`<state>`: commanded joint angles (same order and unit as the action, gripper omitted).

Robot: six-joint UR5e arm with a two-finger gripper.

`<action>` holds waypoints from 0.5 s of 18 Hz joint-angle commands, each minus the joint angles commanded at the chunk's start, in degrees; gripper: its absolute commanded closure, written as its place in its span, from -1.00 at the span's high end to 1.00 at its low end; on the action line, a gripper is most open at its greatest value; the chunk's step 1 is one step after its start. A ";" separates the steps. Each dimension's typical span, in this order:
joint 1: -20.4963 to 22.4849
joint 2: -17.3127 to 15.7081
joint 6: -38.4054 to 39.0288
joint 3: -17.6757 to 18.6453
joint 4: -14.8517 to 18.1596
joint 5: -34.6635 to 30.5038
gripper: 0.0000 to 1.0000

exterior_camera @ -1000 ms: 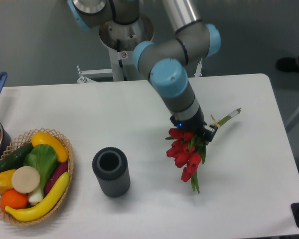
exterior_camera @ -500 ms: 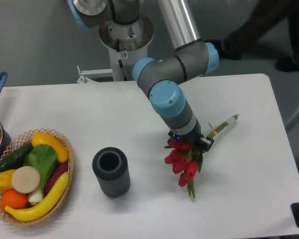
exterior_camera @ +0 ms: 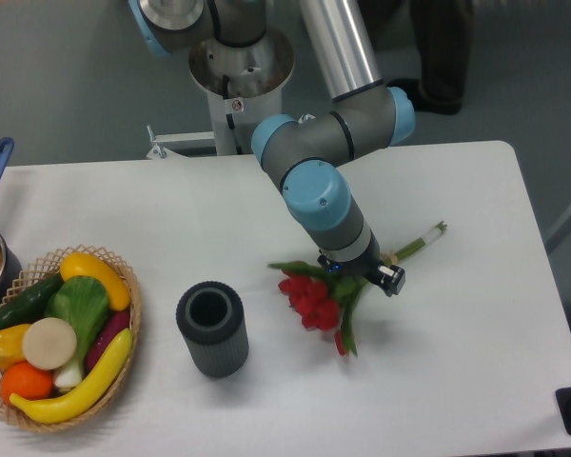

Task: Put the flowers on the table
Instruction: 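Lay the tulip bouquet flat on the table beside the black cup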

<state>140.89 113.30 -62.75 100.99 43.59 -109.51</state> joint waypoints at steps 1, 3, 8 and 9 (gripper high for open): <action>-0.17 -0.70 -0.44 -0.09 0.09 0.17 0.87; -0.26 -2.72 -0.80 -0.35 0.17 1.22 1.00; -0.09 -7.82 -1.14 -5.26 2.71 4.92 1.00; -0.17 -8.17 -1.67 -7.36 6.03 5.18 1.00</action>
<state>140.71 105.12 -64.42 93.62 49.62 -104.33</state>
